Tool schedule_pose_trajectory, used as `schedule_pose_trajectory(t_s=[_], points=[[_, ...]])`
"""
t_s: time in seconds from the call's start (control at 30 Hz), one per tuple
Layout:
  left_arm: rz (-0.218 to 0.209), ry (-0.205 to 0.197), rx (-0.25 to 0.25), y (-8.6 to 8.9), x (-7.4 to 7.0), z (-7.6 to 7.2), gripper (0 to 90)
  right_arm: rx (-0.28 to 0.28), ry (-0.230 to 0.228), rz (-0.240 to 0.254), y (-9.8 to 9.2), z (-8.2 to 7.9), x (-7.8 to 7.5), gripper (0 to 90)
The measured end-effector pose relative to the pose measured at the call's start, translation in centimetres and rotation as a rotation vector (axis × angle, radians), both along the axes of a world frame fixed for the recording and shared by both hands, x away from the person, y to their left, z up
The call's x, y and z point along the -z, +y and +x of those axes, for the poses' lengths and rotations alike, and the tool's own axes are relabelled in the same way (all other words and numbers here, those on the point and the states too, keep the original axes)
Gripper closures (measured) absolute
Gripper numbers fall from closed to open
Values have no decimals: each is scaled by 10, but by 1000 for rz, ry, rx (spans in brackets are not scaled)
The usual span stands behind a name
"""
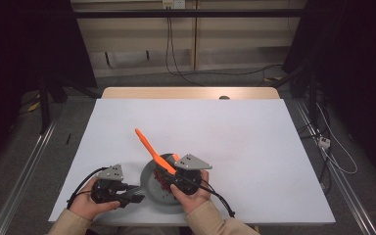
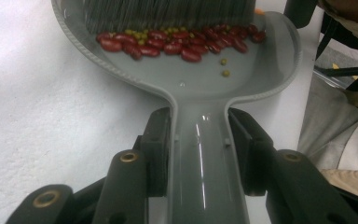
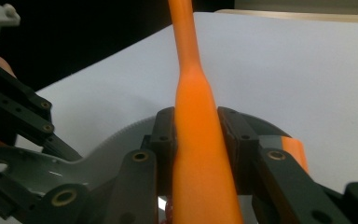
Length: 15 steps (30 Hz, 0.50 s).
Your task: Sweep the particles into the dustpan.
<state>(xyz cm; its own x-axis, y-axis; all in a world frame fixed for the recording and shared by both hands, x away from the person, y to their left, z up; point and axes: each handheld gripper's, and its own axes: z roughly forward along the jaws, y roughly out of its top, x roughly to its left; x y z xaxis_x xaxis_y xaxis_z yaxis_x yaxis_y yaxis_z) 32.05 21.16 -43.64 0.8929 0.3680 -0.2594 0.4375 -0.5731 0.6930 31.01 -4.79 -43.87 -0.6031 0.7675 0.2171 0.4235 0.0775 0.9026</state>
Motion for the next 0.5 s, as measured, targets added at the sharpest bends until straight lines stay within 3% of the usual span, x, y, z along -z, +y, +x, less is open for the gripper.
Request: schedule_pose_trajectory(t_s=[0.23,0.5], points=[[5,2,2,1,1,1,622,10,-3,56,-10,7,-11,700],[4,5,0,1,2,1,622,44,-38,56,-37,15,-21,701]])
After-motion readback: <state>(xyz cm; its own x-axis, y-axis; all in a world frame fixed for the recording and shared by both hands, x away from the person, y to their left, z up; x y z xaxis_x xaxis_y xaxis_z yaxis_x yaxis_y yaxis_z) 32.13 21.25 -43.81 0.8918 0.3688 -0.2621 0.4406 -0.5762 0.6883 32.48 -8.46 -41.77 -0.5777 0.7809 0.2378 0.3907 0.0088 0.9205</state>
